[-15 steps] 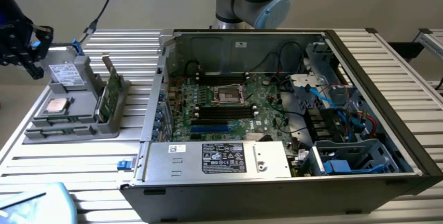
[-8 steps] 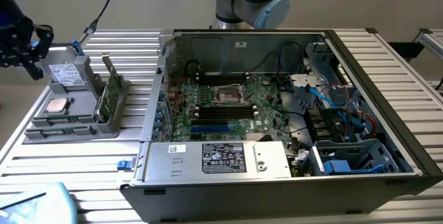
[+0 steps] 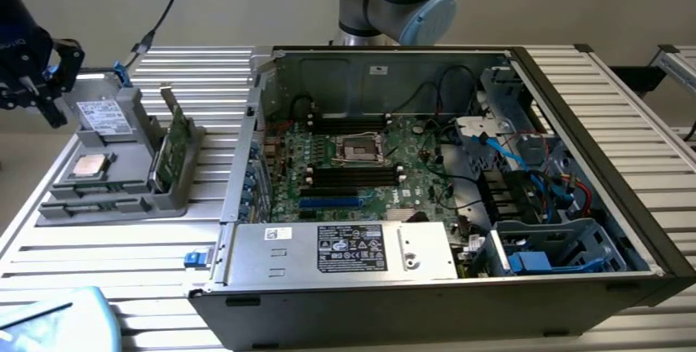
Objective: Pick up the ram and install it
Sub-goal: 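Pick up the ram and move it above insertion slot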
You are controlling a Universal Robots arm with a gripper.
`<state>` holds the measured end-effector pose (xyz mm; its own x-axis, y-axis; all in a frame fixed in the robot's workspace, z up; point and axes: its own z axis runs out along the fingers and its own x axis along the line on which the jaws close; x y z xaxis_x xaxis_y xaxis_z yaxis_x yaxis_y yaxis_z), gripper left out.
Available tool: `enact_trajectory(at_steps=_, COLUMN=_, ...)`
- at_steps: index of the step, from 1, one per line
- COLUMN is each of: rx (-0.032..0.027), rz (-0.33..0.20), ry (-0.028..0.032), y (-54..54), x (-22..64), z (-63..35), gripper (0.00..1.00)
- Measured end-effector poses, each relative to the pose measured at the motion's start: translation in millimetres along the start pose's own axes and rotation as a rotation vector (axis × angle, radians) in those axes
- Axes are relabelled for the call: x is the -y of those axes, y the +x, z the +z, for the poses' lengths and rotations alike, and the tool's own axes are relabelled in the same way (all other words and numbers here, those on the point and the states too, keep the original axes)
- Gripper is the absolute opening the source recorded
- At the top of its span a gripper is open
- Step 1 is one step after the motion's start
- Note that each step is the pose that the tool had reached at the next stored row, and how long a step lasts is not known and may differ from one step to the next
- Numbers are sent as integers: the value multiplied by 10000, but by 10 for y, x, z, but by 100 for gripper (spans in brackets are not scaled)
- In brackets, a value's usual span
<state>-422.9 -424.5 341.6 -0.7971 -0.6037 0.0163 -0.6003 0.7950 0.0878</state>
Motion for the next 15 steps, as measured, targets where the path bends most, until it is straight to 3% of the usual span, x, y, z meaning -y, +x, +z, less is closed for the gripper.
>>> enact_trajectory(at_steps=7, rx=-169, rz=-1267, ry=-23, y=0, x=2, z=22, gripper=11)
enact_trajectory(at_steps=15, rx=-306, rz=-2711, ry=2, y=-1, x=7, z=72, gripper=11)
